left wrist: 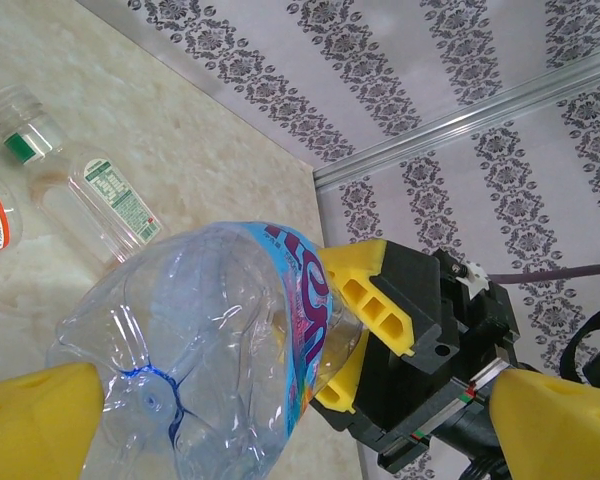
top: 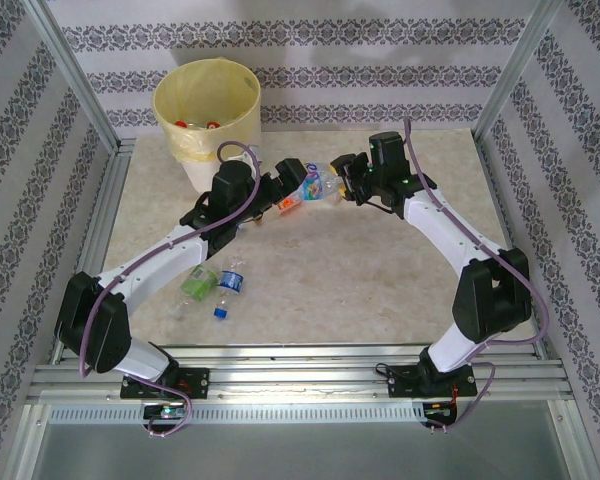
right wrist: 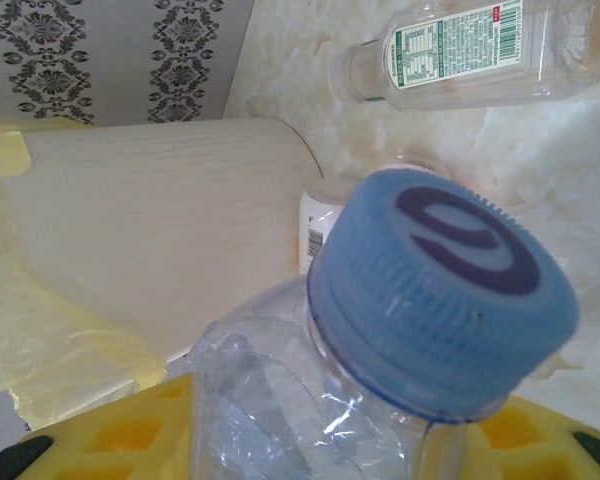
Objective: Throw the plastic bottles in the bin
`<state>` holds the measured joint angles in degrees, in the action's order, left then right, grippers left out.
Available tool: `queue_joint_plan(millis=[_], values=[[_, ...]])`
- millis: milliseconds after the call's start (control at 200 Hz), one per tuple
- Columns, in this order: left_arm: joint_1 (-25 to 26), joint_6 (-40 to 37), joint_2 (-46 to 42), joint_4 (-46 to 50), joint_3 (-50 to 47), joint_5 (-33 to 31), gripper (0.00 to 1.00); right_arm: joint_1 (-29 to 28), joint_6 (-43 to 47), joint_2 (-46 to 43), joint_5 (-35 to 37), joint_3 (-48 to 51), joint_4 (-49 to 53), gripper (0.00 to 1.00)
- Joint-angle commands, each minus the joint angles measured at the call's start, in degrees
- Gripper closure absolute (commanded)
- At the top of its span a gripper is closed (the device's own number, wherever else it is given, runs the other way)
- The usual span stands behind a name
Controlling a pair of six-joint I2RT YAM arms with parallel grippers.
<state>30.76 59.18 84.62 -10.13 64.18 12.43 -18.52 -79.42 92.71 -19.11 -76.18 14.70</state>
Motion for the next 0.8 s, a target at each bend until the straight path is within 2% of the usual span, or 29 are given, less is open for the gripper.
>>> queue_joint_plan(millis=[0,515,794], values=[[0.7,1.5,1.2,-3.4,-0.4,1.6,0.05,-0.9,-1.4,-2.3,-1.5,0.7,-2.5,0.70],[0.7,1.2,1.9,-4.7,-0.1,3.1,0.48,-1.7,-4.4,-3.3,-4.0,3.1,-7.2,0.70],[0.4,-1.0,0.5,-1.8,1.0,2.9,0.65,-1.8,-4.8,-3.4,-5.5,3.7,-8.6,0.66]])
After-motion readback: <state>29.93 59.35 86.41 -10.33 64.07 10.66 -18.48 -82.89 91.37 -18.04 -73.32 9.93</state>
